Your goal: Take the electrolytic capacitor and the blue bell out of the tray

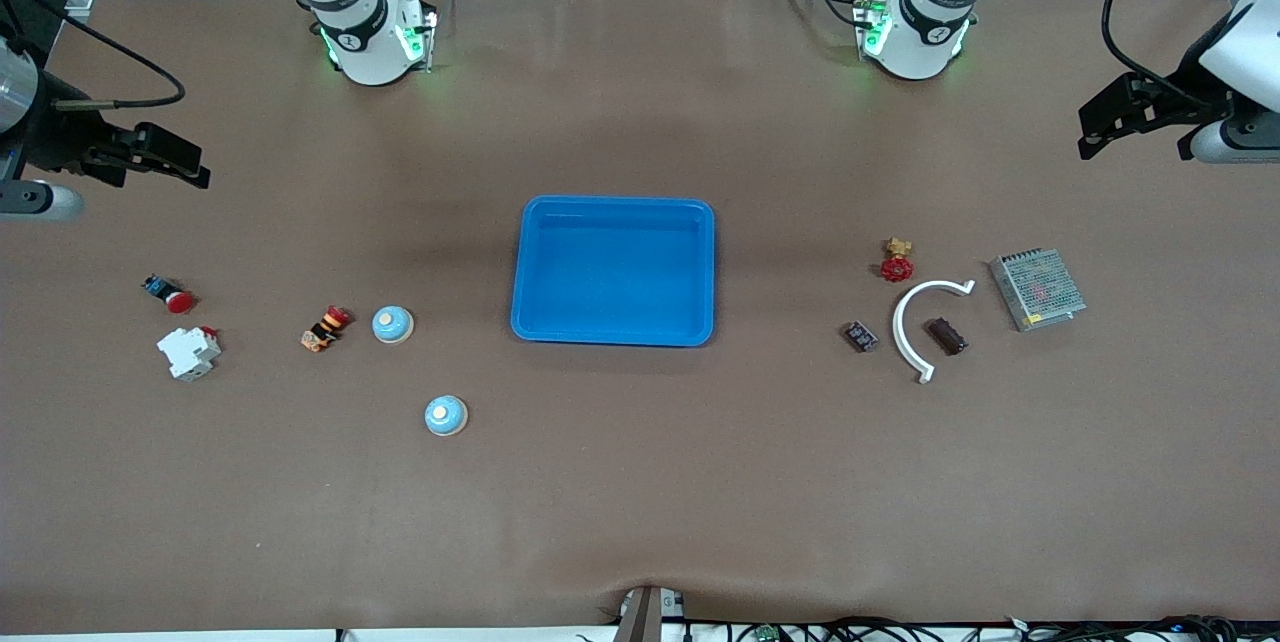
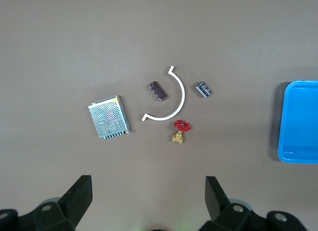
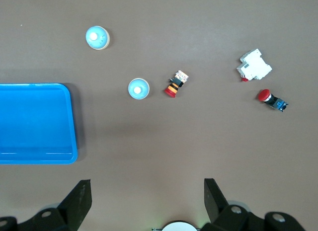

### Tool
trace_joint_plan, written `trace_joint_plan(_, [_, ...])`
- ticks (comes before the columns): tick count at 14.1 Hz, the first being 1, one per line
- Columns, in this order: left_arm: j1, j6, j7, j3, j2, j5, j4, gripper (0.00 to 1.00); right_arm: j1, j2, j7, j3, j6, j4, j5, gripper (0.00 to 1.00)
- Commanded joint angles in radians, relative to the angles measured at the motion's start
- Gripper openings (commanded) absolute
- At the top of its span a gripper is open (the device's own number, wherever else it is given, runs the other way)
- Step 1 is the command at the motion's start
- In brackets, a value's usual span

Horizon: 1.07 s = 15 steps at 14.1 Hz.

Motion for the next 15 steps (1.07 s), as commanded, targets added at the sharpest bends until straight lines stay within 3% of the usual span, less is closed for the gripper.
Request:
trace_joint_plan(1, [0.002,-0.013,0.02,-0.001,-0.004,-0.008,0.004,1.0,-0.001,-0.04,0.018,0.029,0.0,-0.013,0.0,1.0])
trace_joint_plan(15, [0.004,-0.009,0.021,-0.016,-0.004,-0.005,-0.003,1.0,-0.001,-0.056,0.02,0.032,0.0,-0.015,0.001,1.0])
